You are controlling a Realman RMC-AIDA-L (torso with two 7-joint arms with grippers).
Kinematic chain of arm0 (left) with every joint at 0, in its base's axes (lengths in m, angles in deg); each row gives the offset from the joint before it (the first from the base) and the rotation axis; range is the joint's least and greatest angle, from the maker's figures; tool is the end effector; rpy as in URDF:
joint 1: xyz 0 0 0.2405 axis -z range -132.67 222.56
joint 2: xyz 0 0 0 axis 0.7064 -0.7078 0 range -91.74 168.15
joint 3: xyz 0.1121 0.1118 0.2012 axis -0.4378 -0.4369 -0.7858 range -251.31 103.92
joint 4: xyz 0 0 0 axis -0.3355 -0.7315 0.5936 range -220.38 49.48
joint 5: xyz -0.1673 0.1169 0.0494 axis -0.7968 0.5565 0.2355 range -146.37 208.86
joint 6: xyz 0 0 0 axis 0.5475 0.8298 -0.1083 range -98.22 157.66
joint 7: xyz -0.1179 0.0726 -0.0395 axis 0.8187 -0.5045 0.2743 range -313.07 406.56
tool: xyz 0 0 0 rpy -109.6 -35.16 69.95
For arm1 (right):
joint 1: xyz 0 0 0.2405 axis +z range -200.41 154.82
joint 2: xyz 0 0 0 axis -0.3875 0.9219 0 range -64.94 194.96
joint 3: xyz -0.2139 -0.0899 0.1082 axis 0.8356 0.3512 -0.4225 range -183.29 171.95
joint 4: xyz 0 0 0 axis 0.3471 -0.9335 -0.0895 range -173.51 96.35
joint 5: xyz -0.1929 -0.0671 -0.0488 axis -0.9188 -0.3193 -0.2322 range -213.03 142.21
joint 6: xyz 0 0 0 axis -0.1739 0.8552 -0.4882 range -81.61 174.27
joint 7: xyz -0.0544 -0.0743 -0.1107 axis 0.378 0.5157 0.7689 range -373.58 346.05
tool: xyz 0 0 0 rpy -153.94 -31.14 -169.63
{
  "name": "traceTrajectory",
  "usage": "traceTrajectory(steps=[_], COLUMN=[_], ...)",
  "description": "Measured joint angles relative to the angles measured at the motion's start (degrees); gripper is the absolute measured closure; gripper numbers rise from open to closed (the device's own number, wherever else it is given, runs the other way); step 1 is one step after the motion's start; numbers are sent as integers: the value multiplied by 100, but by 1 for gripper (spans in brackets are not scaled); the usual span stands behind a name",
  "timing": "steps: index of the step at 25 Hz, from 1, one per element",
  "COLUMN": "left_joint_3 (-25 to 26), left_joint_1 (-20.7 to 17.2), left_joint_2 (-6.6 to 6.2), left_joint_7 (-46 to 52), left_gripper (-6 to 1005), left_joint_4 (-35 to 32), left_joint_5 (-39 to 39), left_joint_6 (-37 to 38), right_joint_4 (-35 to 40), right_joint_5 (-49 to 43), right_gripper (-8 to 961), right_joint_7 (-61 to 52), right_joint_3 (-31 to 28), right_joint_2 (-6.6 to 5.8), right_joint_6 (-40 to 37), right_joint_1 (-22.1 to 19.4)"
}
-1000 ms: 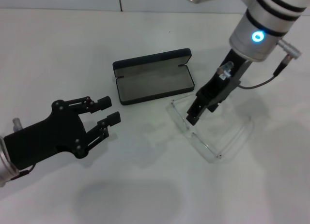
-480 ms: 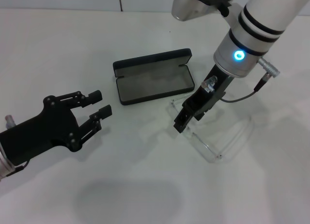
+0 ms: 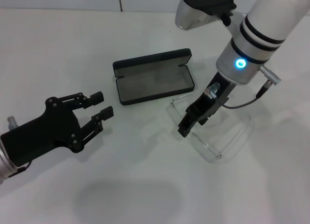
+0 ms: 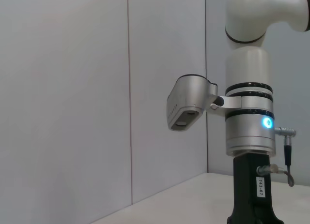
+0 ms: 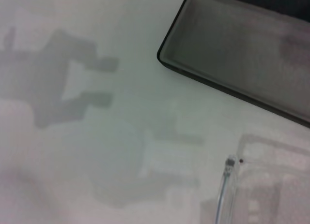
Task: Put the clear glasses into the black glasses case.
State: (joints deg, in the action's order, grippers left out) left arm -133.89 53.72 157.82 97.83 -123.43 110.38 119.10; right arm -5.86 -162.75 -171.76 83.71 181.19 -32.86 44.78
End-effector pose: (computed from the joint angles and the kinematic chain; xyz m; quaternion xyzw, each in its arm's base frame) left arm -0.2949 0.2497 -0.0014 -0.8940 -0.1055 -0.3474 0.2626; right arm 0.1000 0.3924 -0.0812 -0.8918 0.4036 -0.1984 0.0498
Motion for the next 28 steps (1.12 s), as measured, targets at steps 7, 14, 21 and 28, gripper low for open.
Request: traceTrajectory(steps=[7, 14, 21, 28], left_joint_3=[0, 0, 0, 9], left_joint_1=[13, 10, 9, -23], left_joint_2=[-1, -1, 7, 7], left_joint_7=[-2, -2, -2, -2], left_gripper=[660, 660, 660, 660], left_joint_4=[28, 28, 28, 17], left_joint_5=[-3, -3, -9, -52], left_joint_6=[0, 0, 3, 27], right_joint_4=[35, 81, 536, 2238], right_joint_5=[3, -2, -49, -289], right_gripper=[312, 675, 853, 869], right_joint_7=[97, 172, 134, 151], right_joint_3=[197, 189, 175, -326], right_joint_2=[0, 0, -40, -62], right_joint_6=[-29, -210, -488, -910], right_joint_1=[-22, -29, -314, -1241])
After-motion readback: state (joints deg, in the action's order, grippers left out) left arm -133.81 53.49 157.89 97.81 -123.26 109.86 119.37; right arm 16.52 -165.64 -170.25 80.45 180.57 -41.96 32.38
